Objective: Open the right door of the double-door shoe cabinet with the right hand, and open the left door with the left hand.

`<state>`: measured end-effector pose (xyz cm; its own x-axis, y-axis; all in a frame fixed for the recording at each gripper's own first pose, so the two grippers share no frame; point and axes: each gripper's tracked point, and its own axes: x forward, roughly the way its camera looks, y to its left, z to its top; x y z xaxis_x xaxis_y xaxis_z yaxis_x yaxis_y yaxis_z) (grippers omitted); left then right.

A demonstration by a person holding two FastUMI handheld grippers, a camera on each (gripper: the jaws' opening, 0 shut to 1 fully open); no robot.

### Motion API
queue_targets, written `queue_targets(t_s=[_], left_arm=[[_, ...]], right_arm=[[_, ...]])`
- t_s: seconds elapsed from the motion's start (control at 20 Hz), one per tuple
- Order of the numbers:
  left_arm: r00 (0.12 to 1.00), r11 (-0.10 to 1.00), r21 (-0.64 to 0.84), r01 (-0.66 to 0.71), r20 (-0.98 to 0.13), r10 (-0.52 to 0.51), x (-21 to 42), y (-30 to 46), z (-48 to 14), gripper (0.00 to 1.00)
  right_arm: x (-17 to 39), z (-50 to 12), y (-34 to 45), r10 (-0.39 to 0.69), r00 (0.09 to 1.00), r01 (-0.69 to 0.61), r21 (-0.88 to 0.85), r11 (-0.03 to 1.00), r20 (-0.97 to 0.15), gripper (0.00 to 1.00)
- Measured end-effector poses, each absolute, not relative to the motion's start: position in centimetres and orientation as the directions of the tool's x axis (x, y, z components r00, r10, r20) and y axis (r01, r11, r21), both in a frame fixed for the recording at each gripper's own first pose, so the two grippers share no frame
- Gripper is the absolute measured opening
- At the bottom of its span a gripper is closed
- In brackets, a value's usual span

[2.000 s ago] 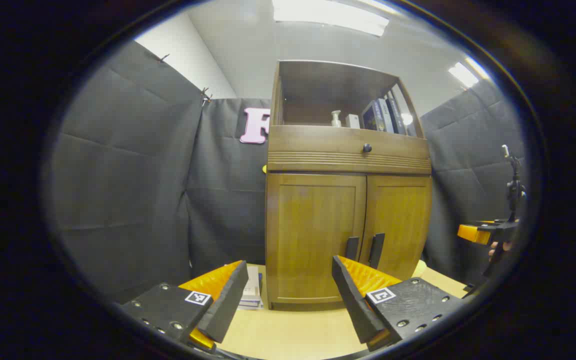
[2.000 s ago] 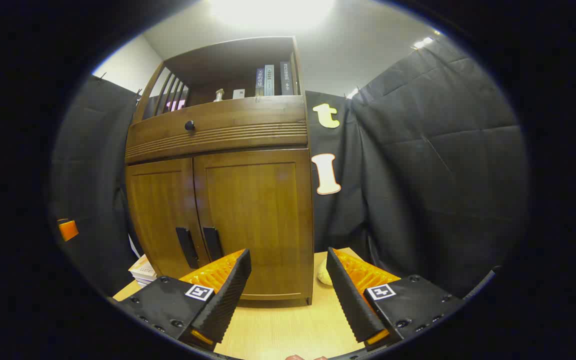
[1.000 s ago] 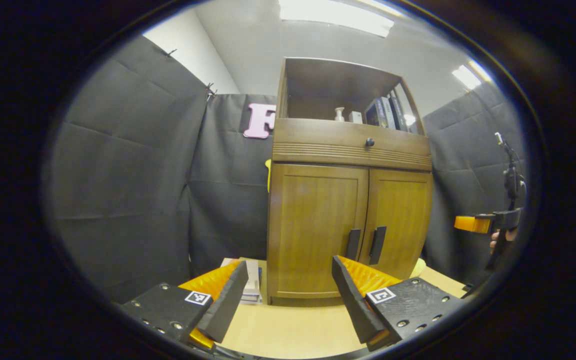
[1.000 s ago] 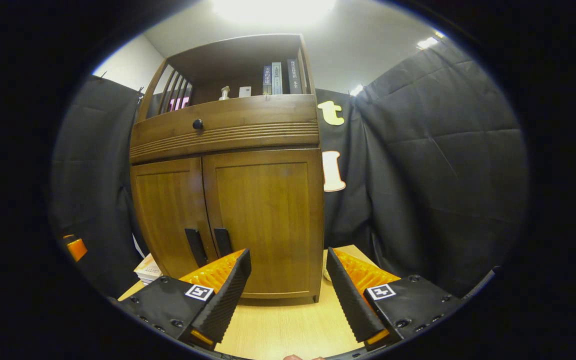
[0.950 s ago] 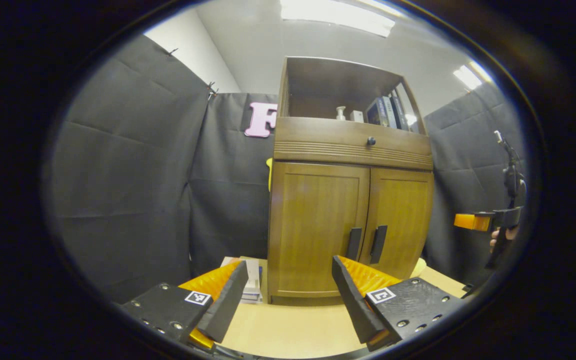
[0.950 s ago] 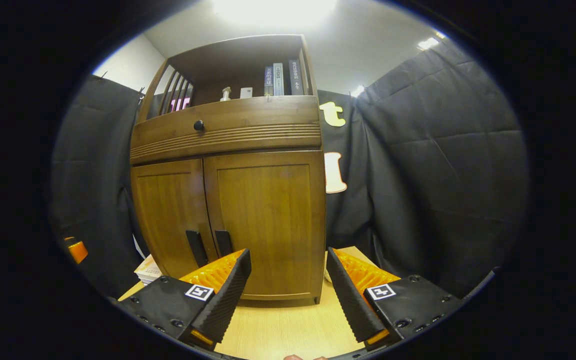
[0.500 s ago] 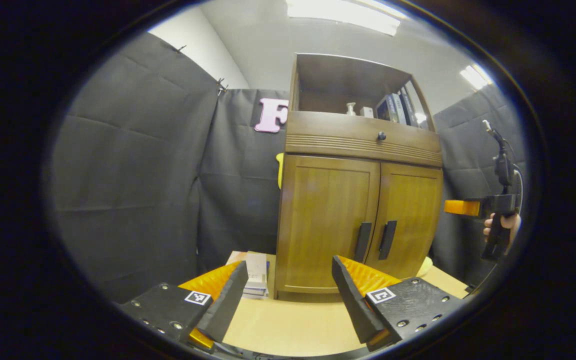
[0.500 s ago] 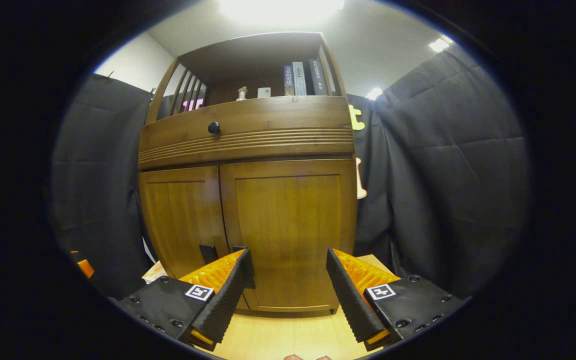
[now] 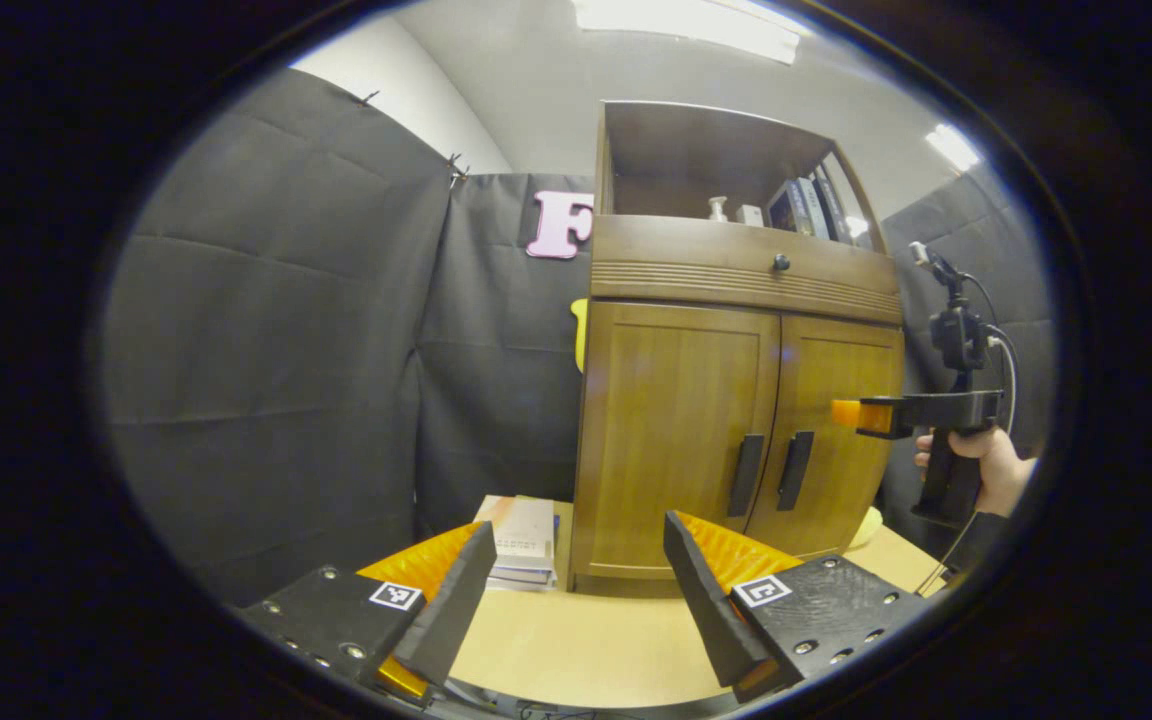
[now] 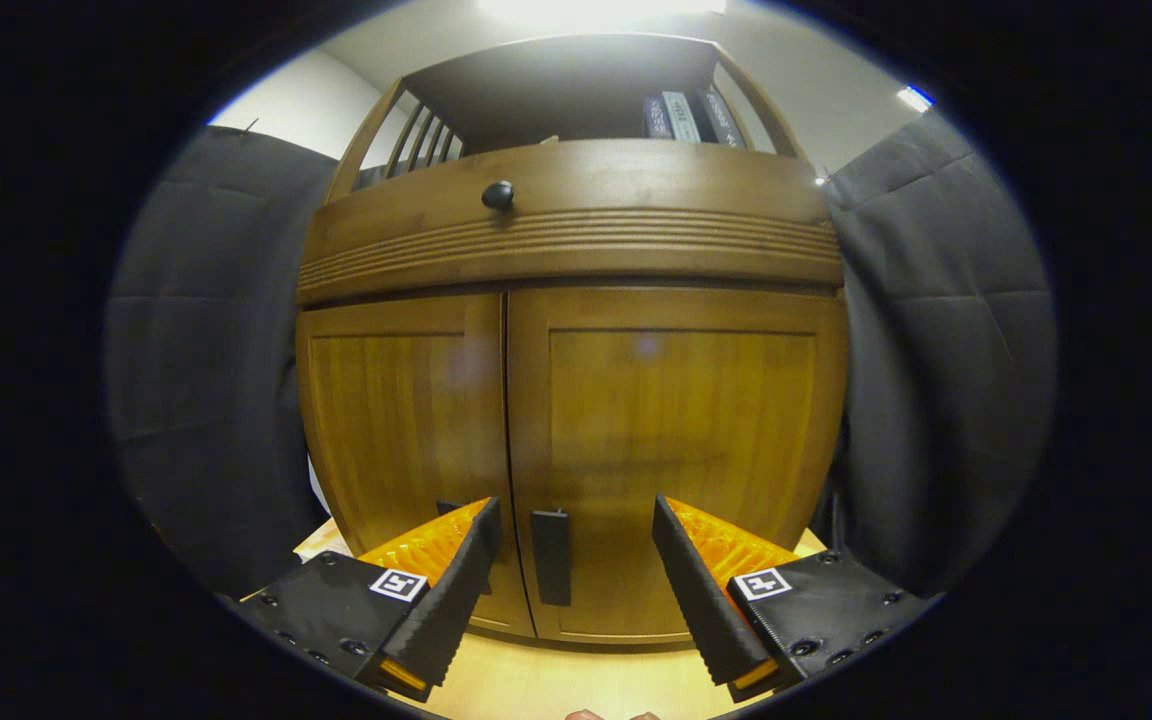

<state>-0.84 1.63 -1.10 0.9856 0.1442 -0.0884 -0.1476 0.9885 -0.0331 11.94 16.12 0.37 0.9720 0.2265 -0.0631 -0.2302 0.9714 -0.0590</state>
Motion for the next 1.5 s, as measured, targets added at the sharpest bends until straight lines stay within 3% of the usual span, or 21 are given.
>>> queue_targets(t_s=[0.45,0.85,1.05,1.25,1.45,1.5], left_arm=[[0.951,0.96,-0.067,-0.271,-0.174,0.256,-2.3,2.5,-2.3,0.97],[0.938,0.948,-0.054,-0.312,-0.177,0.299,-2.6,3.1,-2.2,0.98],[0.943,0.955,-0.035,-0.294,-0.174,0.284,-2.5,3.0,-2.1,0.99],[0.944,0.961,-0.011,-0.278,-0.19,0.271,-2.6,2.8,-2.5,0.99],[0.946,0.963,-0.02,-0.268,-0.196,0.259,-2.4,2.7,-2.4,0.99],[0.946,0.963,-0.024,-0.267,-0.197,0.257,-2.4,2.7,-2.4,0.99]], right_arm=[[17.3,-4.0,18.0,0.203,0.966,-0.215,-0.064,0.974,-0.159,0.96],[19.4,-6.5,18.0,0.175,0.96,-0.199,-0.093,0.976,-0.216,0.91],[20.3,-7.0,18.0,0.167,0.961,-0.189,-0.082,0.979,-0.22,0.57],[20.7,-7.0,18.6,0.161,0.964,-0.186,-0.103,0.977,-0.214,0.54],[20.8,-7.1,18.7,0.152,0.965,-0.171,-0.076,0.982,-0.213,0.3],[20.8,-7.1,18.7,0.16,0.962,-0.18,-0.072,0.981,-0.221,0.3]])
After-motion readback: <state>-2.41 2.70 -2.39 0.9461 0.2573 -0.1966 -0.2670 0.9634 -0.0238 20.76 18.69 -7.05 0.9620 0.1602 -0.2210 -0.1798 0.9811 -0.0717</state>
